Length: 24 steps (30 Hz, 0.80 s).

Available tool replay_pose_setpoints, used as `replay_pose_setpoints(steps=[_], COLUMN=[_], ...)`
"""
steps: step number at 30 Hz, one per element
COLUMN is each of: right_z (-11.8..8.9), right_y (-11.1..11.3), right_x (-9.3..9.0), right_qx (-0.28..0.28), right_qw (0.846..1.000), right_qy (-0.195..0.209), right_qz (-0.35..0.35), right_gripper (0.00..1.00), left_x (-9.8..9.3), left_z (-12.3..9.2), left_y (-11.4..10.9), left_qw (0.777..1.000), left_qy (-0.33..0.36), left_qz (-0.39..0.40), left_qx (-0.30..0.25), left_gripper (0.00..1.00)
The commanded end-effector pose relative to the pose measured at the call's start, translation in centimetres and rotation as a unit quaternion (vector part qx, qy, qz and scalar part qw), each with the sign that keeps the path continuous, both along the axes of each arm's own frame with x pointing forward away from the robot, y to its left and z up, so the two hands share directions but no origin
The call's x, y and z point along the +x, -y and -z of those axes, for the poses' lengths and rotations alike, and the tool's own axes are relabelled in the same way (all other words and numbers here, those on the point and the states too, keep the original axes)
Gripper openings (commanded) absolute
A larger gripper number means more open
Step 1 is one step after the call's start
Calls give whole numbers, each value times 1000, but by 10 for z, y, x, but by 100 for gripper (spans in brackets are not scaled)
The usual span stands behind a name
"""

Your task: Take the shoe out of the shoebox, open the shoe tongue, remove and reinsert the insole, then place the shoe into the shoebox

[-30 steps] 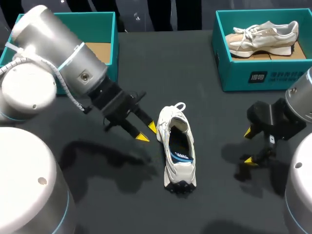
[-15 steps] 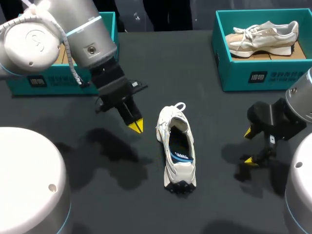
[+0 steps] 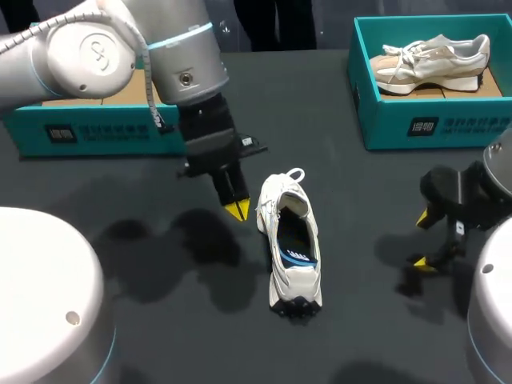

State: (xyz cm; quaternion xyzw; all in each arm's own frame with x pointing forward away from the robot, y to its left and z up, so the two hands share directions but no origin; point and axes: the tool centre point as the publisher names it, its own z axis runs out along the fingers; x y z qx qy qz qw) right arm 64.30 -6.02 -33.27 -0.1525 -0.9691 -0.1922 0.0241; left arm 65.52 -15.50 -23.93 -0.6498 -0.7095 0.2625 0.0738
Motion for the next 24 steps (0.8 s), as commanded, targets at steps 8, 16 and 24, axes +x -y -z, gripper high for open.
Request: replay_pose_setpoints(steps=[8, 16, 24], right_z=[-6, -6, -6], right_y=[7, 7, 7], right_x=[-11, -11, -11], right_qx=[4, 4, 4], right_qw=[1000, 1000, 1000], right_qy=[7, 7, 7], right_qz=[2, 2, 2], right_gripper=[100, 100, 100], left_x=[-7, -20, -36], left_z=[20, 38, 54], left_y=[43, 64, 77], left_qw=[993, 987, 983], left_qy=[45, 53, 68], left_qz=[96, 132, 149], left_qx=[60, 73, 77], left_gripper=[0, 0, 0])
